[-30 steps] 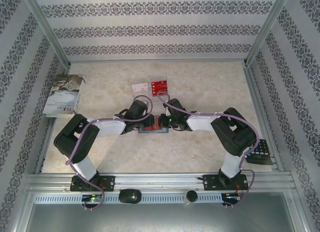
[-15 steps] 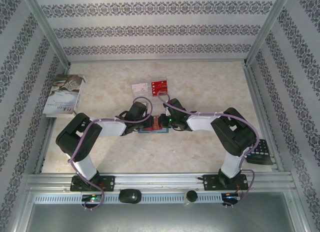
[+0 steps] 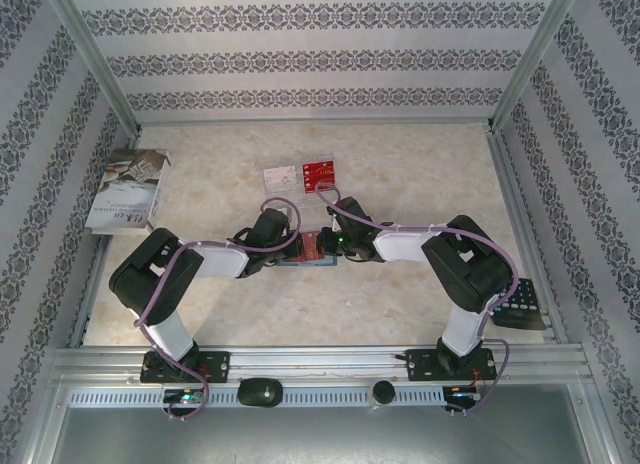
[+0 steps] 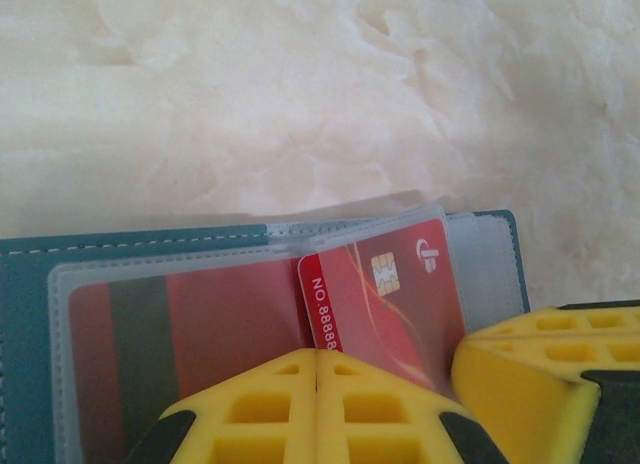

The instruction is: Take the credit cards out of the card holder

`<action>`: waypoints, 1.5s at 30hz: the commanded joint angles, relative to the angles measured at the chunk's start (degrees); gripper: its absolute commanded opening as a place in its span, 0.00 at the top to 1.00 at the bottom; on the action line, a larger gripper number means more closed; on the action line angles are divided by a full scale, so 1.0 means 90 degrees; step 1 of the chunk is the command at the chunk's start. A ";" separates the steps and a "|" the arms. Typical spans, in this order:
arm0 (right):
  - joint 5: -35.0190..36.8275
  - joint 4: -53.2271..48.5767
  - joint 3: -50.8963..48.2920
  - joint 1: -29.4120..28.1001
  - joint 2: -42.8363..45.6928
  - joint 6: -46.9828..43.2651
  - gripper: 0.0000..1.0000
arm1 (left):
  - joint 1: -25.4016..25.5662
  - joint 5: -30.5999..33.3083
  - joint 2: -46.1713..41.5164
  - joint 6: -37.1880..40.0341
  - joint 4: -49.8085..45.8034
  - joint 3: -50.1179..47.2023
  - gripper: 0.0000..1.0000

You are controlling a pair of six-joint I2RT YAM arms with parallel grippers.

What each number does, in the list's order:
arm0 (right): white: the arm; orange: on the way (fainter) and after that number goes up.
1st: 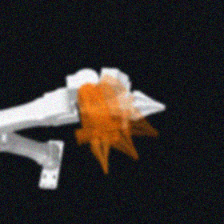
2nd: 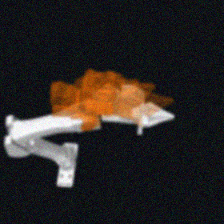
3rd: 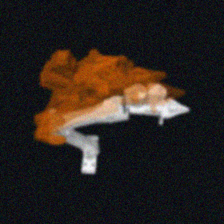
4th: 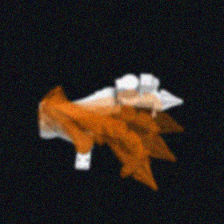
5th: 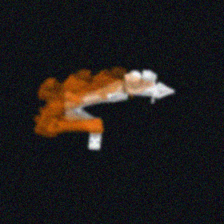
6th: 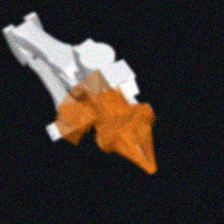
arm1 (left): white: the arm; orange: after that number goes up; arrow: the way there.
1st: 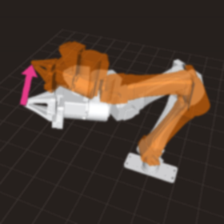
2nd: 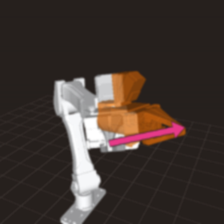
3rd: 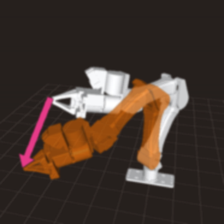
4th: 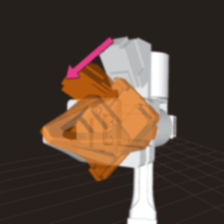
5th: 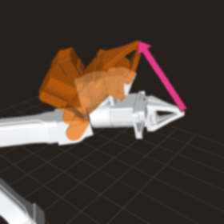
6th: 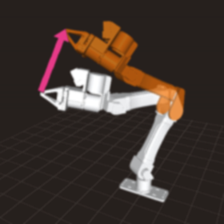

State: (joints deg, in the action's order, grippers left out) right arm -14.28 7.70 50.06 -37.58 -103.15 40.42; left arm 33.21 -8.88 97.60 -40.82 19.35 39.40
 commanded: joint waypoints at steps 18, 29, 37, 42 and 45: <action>-0.0084 -0.0088 -0.0105 0.0162 -0.0447 0.0070 1.00 | -0.0370 -0.0686 -0.0210 -0.0245 0.1147 -0.0565 0.64; -0.0527 0.0112 -0.0006 0.0174 -0.0557 0.0079 1.00 | -0.0372 -0.0400 -0.0055 -0.0161 0.0786 -0.0405 0.72; -0.0554 0.0114 -0.0016 0.0172 -0.0531 0.0088 1.00 | -0.0371 -0.0451 0.0213 -0.0234 0.1298 -0.0469 0.75; -0.0579 0.0120 0.0001 0.0163 -0.0530 0.0098 1.00 | -0.0379 -0.0500 0.0375 -0.0318 0.1382 -0.0426 0.75; -0.0586 0.0120 0.0004 0.0171 -0.0516 0.0093 1.00 | -0.0404 -0.0515 0.0272 -0.0435 0.1410 -0.0526 0.74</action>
State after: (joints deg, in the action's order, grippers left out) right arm -19.31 11.64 50.57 -36.12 -105.62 40.66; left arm 30.24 -13.37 98.80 -43.70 32.42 35.22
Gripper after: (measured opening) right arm 0.049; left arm 0.256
